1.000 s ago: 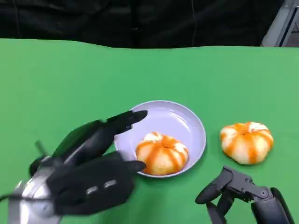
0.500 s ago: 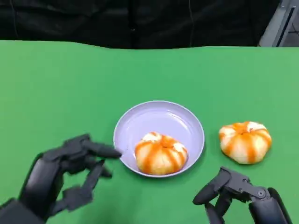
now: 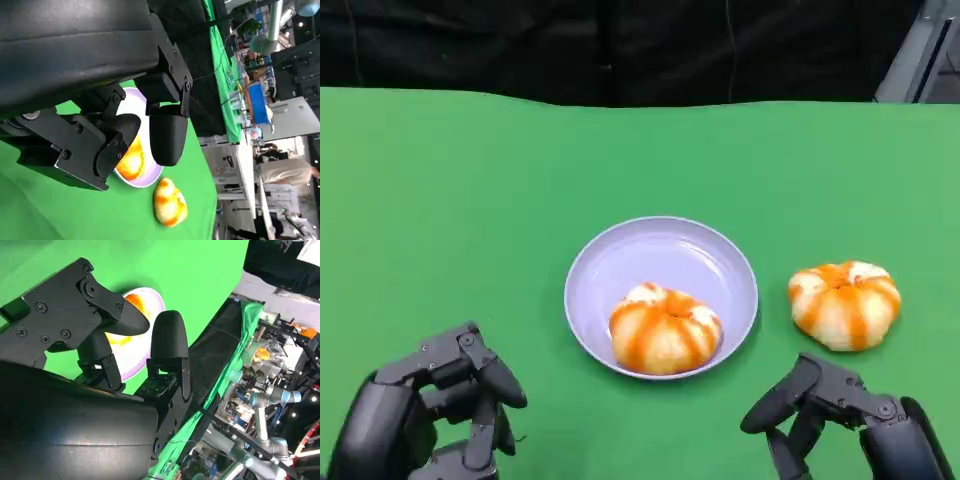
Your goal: Grasp the bread from the table and place it into the plate.
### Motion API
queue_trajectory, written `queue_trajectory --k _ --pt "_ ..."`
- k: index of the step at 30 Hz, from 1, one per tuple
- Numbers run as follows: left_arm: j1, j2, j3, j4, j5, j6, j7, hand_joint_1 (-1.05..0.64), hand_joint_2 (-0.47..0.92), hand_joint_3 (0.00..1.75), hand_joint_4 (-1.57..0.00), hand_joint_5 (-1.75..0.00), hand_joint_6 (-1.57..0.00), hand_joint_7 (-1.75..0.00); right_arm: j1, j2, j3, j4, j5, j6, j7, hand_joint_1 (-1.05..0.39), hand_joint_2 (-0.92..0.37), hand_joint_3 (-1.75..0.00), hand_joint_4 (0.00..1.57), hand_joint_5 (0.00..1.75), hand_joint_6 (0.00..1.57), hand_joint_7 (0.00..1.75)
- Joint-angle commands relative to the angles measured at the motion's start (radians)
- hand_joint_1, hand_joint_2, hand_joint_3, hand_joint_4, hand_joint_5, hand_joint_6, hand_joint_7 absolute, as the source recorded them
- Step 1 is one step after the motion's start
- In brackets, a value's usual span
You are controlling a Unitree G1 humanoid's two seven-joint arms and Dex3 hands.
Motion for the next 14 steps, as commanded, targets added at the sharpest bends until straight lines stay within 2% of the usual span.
queue_trajectory --k 1,14 --pt "0.003 0.007 -0.002 -0.009 -0.024 0.031 -0.011 0.05 0.46 1.35 -0.86 -1.75 -0.78 -1.54 0.005 -0.011 -0.012 -0.009 0.016 -0.002 0.003 -0.16 -0.42 -1.19 0.8 1.6 0.73 1.23" --pt "-0.018 0.02 -0.045 0.025 0.058 -0.013 -0.009 0.02 0.41 1.39 -0.87 -1.75 -0.79 -1.53 0.005 -0.029 -0.035 -0.007 0.044 -0.021 0.013 -0.16 -0.43 -1.18 0.8 1.59 0.73 1.22"
